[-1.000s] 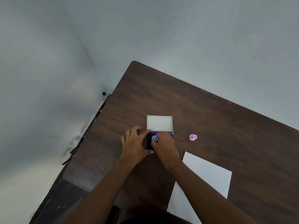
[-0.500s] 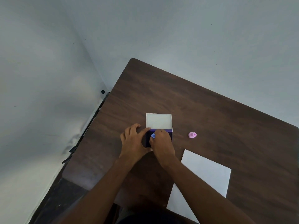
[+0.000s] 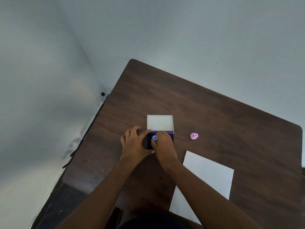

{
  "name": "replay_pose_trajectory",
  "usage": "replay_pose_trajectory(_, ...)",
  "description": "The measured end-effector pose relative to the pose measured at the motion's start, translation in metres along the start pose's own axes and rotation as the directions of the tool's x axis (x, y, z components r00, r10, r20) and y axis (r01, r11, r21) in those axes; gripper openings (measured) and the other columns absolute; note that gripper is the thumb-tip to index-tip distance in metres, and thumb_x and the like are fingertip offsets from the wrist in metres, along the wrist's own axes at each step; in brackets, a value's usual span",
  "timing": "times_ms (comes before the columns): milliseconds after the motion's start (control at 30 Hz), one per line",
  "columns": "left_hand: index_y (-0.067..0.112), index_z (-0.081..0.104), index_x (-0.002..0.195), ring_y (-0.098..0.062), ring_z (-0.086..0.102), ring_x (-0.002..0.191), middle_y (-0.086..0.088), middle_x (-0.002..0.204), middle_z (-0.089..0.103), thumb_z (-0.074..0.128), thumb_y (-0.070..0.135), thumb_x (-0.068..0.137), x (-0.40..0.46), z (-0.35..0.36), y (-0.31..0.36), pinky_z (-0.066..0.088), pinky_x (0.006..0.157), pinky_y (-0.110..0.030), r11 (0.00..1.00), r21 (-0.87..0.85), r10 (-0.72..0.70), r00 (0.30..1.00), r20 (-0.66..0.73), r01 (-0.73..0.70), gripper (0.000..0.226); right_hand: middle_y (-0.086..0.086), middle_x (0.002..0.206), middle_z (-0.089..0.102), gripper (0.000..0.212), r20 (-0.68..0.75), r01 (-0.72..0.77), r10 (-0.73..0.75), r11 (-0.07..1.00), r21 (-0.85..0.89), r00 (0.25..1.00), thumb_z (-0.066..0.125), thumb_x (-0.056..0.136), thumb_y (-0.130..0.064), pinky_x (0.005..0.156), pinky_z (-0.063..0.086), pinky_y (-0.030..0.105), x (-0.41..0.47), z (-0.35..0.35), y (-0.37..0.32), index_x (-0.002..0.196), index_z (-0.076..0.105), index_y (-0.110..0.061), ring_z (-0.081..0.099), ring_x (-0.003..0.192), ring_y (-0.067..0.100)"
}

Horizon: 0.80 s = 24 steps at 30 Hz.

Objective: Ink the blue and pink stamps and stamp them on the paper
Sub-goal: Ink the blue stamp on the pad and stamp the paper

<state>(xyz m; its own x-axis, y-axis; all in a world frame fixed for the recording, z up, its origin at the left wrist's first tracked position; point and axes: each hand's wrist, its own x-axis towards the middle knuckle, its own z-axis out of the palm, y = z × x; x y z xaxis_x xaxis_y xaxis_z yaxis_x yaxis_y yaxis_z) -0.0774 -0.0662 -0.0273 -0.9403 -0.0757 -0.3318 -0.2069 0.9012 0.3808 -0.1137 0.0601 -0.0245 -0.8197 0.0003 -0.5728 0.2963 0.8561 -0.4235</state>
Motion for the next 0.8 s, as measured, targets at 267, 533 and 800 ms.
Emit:
replay_pose_trajectory(267,0.036,0.035,0.144,-0.027,0.033,0.136,-0.002,0.151,0.037,0.075,0.063,0.065,-0.003,0.000,0.007,0.028,0.108,-0.051,0.996,0.061,0.068,0.998,-0.007,-0.067,0.093,0.011,0.111,0.066,0.026,-0.123,0.121,-0.102,0.981,0.153,0.987,0.058,0.092,-0.026,0.089,0.045,0.027,-0.012,-0.014,0.014,0.111,0.060,-0.008,0.061,0.096,0.021)
replay_pose_trajectory(533,0.014,0.046,0.142,-0.024,0.047,0.131,-0.009,0.143,0.052,0.063,0.028,0.092,-0.039,0.017,0.052,0.024,0.114,-0.032,0.934,-0.191,0.318,0.946,0.060,-0.302,0.055,0.009,0.098,0.071,0.025,-0.365,0.102,0.032,0.934,0.341,0.930,0.068,0.085,-0.028,0.077,0.042,0.011,-0.065,-0.031,0.094,0.100,0.067,-0.008,0.057,0.079,0.008)
replay_pose_trajectory(800,0.027,0.039,0.145,-0.018,0.040,0.136,0.003,0.151,0.043,0.043,0.042,0.099,-0.062,0.048,0.090,0.018,0.118,-0.033,0.916,-0.042,0.394,0.869,0.299,-0.400,0.049,0.009,0.093,0.071,0.027,-0.349,-0.096,0.226,0.931,0.353,0.909,0.068,0.084,-0.032,0.064,0.030,0.000,-0.075,-0.033,0.145,0.093,0.066,-0.007,0.051,0.069,0.008)
